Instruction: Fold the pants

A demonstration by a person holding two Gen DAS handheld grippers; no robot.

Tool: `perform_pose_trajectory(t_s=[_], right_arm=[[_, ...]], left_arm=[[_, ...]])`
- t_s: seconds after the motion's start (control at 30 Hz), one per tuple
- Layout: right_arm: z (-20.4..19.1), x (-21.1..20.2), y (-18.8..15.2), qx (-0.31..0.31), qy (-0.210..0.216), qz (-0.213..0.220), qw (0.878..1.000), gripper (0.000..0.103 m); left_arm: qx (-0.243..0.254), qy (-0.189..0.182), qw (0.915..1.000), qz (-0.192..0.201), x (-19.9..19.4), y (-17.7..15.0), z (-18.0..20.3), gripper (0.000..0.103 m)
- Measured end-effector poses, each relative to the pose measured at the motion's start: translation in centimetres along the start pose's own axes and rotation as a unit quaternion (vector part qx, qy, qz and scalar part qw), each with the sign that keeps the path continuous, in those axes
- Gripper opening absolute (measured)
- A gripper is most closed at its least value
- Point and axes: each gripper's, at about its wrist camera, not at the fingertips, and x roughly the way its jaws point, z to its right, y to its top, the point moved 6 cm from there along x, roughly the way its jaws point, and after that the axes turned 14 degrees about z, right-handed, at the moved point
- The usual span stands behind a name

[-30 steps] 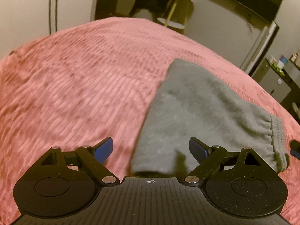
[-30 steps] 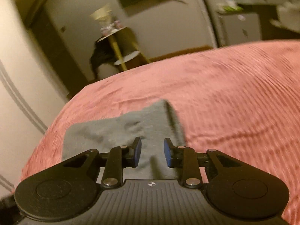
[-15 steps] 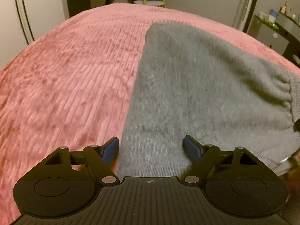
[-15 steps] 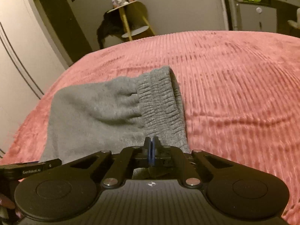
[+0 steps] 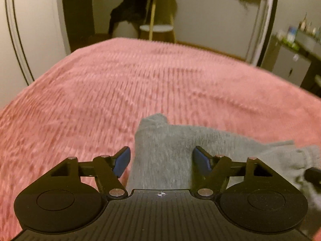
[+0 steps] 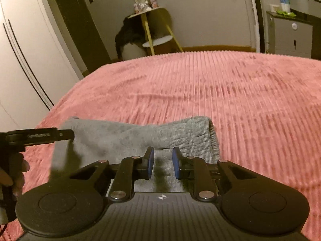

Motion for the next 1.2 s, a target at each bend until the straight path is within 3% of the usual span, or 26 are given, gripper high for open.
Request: perform_pose_trajectory(t_s=[0.07, 0.1, 0.2, 0.33, 0.4, 0.43, 0.47, 0.53, 0.57, 0.63, 0.7, 0.8, 0.9, 1.0, 1.13, 1.2], right_arm=[[0.8, 1.0, -0.3, 0.015, -0.006, -0.007, 1.0, 0.0], [1.2, 1.4, -0.5, 0.018, -0.01, -0.011, 1.0, 0.0], [1.8, 2.2, -1.0, 0.019, 0.005, -0.013, 1.0, 0.0], [2.3, 1.3, -0.8, 0.048, 0.023, -0.012, 0.999, 0.0], [2.8, -0.8, -0.6, 0.08, 0.031, -0.005, 0.996, 0.006], [3.3, -2.1, -0.7, 0.09, 0.033, 0.003, 0.995, 0.019], [3.8, -3.4, -1.0, 0.1, 0.042, 0.009, 0.994, 0.038], [5.1, -5.3, -1.6, 0.117, 0.049, 0.016, 0.992, 0.061], [5.7, -5.6, -1.9, 0.119, 0.039, 0.011, 0.992, 0.064], [7.1, -5.5, -2.8, 0.128, 0.016, -0.014, 0.991, 0.064], [8.2, -5.0, -3.4, 0.178, 0.034, -0.028, 0.983, 0.064], [9.3, -3.4, -4.1, 0.242, 0.064, -0.057, 0.967, 0.069], [9.8, -1.7, -4.6, 0.271, 0.087, -0.076, 0.956, 0.078], [9.8, -0.2, -4.9, 0.293, 0.1, -0.089, 0.947, 0.076], [9.1, 1.1, -4.6, 0.268, 0.113, -0.091, 0.952, 0.065], [8.9, 1.7, -4.5, 0.265, 0.121, -0.089, 0.953, 0.064]], left_arm=[[0.023, 0.013, 0.9995, -0.014, 1.7, -0.7, 0.3, 0.077], [0.038, 0.018, 0.999, -0.018, 2.4, -1.1, 0.5, 0.077], [0.058, 0.038, 0.9975, -0.012, 3.6, -2.4, 0.3, 0.096], [-0.062, 0.016, 0.9972, -0.04, 3.9, -3.6, -2.0, 0.1], [-0.111, -0.014, 0.992, -0.06, 2.6, -4.5, -2.2, 0.099], [-0.123, -0.035, 0.9896, -0.066, 1.5, -5.1, -1.9, 0.099], [-0.125, -0.052, 0.9886, -0.066, 0.3, -5.4, -2.4, 0.099], [-0.107, -0.077, 0.9896, -0.056, -1.7, -6.3, -3.0, 0.099], [-0.097, -0.085, 0.9898, -0.06, -2.4, -6.9, -3.2, 0.099], [-0.089, -0.104, 0.988, -0.071, -3.1, -8.1, -3.3, 0.099], [-0.101, -0.123, 0.9829, -0.094, -3.0, -9.0, -3.4, 0.099], [-0.153, -0.155, 0.9673, -0.131, -1.8, -9.8, -3.4, 0.099], [-0.186, -0.191, 0.9533, -0.142, -0.8, -9.5, -2.9, 0.099], [-0.186, -0.189, 0.9526, -0.15, 0.8, -8.8, -2.5, 0.099], [-0.151, -0.18, 0.9617, -0.14, 2.6, -7.6, -1.6, 0.099], [-0.127, -0.179, 0.9668, -0.13, 3.2, -7.1, -0.9, 0.099]])
